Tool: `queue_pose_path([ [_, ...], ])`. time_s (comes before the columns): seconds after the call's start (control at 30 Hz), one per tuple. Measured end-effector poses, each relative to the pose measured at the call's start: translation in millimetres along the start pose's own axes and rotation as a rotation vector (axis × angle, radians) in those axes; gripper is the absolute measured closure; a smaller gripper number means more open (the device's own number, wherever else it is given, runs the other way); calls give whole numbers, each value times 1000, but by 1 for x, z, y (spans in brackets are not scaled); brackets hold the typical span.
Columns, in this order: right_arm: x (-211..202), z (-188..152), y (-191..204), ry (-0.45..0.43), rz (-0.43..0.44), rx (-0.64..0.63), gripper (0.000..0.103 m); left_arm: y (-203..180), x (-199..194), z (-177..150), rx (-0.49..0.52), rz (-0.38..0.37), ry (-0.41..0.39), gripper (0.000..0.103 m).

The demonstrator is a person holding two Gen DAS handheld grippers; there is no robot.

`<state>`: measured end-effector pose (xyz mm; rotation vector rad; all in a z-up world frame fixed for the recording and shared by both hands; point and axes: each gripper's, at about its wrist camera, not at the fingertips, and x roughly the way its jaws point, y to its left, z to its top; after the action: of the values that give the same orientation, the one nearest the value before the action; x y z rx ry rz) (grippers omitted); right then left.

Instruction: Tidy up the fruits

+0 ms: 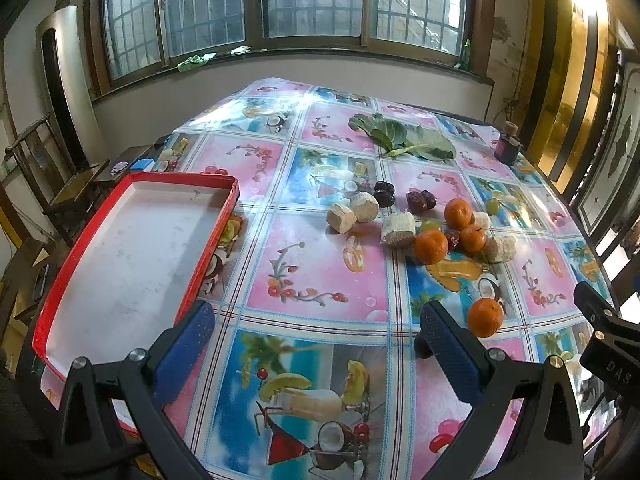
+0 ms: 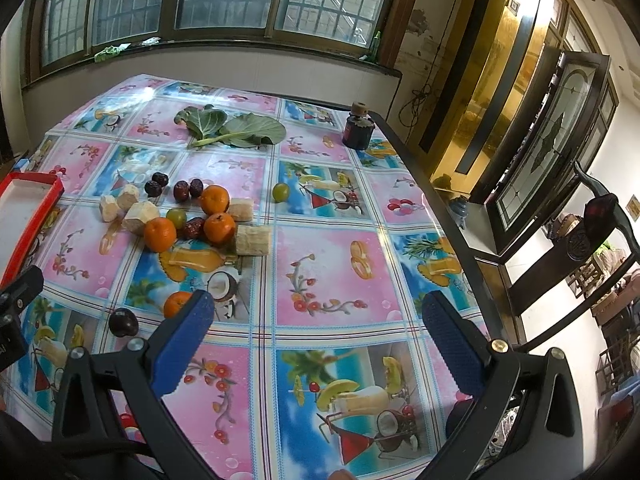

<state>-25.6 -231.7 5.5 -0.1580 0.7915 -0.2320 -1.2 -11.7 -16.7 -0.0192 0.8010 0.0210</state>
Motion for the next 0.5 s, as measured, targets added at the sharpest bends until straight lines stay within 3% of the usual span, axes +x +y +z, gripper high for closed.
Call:
queue_pose_path([
  [0.5, 0, -1, 0, 2, 0, 1, 0, -1, 2, -3, 4, 16, 15, 0],
])
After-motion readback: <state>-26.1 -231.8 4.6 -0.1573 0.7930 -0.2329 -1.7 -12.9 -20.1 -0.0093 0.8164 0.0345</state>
